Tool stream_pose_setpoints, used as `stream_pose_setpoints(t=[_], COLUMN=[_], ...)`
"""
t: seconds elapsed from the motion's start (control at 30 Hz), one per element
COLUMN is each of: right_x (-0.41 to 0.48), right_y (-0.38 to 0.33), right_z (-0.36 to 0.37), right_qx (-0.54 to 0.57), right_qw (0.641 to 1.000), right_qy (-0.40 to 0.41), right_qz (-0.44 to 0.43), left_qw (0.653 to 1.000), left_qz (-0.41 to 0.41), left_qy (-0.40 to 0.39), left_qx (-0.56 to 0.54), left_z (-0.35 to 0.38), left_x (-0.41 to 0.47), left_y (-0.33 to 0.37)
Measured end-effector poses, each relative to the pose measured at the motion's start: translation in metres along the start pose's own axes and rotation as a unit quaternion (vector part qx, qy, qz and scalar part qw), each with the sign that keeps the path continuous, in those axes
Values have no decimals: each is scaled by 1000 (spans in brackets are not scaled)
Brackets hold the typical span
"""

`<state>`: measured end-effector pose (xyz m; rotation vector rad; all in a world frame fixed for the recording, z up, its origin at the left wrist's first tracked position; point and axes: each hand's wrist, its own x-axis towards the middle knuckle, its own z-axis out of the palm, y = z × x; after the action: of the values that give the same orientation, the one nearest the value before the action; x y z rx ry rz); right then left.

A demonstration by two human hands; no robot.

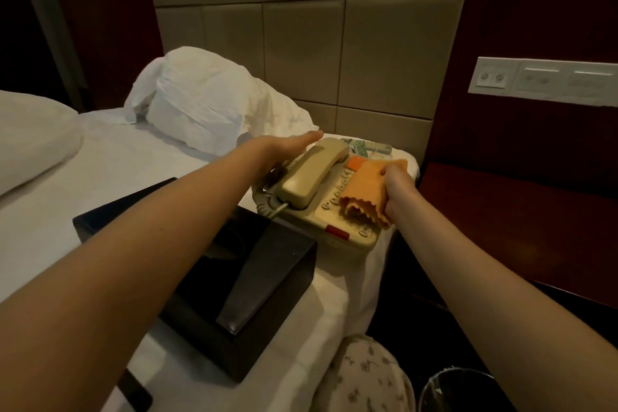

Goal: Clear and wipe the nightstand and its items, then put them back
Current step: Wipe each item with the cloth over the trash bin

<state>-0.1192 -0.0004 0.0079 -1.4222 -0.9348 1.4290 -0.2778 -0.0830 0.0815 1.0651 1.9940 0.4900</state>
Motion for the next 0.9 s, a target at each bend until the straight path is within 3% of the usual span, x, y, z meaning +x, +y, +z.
stream_pose_setpoints(t=[0.4, 0.8, 0.9], right_x=[-4, -2, -1], right_y=[-11, 16, 12], right_z=[-139, -205, -206], right_qx=[-25, -68, -121], right_qw=[997, 994, 987], right_qy=[65, 77, 77], right_qz=[-36, -48, -68], left_qw=[999, 971, 960], left_qz=[38, 143, 125], left_qy=[-24, -12, 0], left_qx=[-10, -189, -249], left_z=[110, 220, 239], left_x=[-6, 39, 87], left_y=[48, 38, 28])
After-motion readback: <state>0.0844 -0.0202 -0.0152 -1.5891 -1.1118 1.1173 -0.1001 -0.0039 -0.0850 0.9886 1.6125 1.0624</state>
